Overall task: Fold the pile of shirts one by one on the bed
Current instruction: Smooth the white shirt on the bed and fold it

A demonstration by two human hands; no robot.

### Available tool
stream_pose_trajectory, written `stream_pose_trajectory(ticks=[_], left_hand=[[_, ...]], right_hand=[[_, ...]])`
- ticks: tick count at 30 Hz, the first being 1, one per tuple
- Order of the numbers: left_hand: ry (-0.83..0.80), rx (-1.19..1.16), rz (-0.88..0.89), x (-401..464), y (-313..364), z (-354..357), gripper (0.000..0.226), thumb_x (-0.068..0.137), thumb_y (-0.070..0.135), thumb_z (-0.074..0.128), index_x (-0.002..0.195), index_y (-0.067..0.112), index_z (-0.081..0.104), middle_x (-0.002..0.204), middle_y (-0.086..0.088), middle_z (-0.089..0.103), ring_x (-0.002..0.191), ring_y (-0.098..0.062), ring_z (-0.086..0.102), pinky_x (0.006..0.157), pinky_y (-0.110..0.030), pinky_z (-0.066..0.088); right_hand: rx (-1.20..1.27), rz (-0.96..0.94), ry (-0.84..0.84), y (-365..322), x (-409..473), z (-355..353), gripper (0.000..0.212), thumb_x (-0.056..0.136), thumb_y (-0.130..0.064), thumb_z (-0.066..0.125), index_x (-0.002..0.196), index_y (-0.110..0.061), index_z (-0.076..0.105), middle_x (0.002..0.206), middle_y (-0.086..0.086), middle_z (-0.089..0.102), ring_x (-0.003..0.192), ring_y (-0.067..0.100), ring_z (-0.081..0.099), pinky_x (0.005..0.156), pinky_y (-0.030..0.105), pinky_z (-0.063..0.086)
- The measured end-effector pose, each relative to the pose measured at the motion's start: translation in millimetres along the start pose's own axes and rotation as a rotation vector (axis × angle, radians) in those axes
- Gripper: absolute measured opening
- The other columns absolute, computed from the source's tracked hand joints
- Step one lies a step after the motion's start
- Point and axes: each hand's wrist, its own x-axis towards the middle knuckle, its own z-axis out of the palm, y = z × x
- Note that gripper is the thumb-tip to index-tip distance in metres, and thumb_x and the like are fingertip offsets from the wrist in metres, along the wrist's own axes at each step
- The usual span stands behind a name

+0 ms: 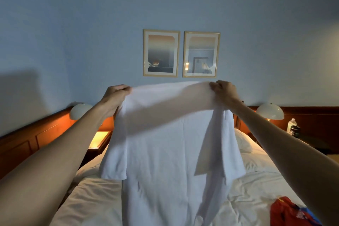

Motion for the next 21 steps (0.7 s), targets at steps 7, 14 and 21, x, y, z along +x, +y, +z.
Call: stream_pose_trajectory(ticks=[7,14,21], left_hand=[[0.062,0.245,0.102,5,-30,-15,0.012,0.091,0.014,0.067,0.087,0.023,0.074,0.101,-0.001,0.073,0.105,-0.023,0.065,0.095,-0.037,0.051],[0.189,0.494,0.137,-2,-20,-9,0.016,0.092,0.013,0.065,0.101,0.006,0.077,0.11,-0.006,0.073,0.111,-0.019,0.064,0.086,-0.018,0.038],[0.197,0.457,-0.029,-29,-59,-3,0.022,0.092,0.009,0.056,0.101,0.005,0.076,0.091,-0.013,0.075,0.084,-0.013,0.072,0.076,-0.023,0.054]], right_hand=[[-0.028,-0.01,-0.014,12,0,3,0.036,0.101,-0.021,0.049,0.089,0.007,0.068,0.087,0.022,0.067,0.079,0.033,0.056,0.069,0.039,0.044],[-0.121,0.021,-0.078,19,-12,12,0.036,0.104,-0.025,0.044,0.084,-0.003,0.063,0.074,0.008,0.055,0.075,0.024,0.049,0.054,0.025,0.032],[-0.102,0.033,-0.145,41,-48,49,0.028,0.103,-0.021,0.046,0.092,-0.001,0.063,0.094,0.021,0.063,0.096,0.038,0.059,0.068,0.031,0.03]])
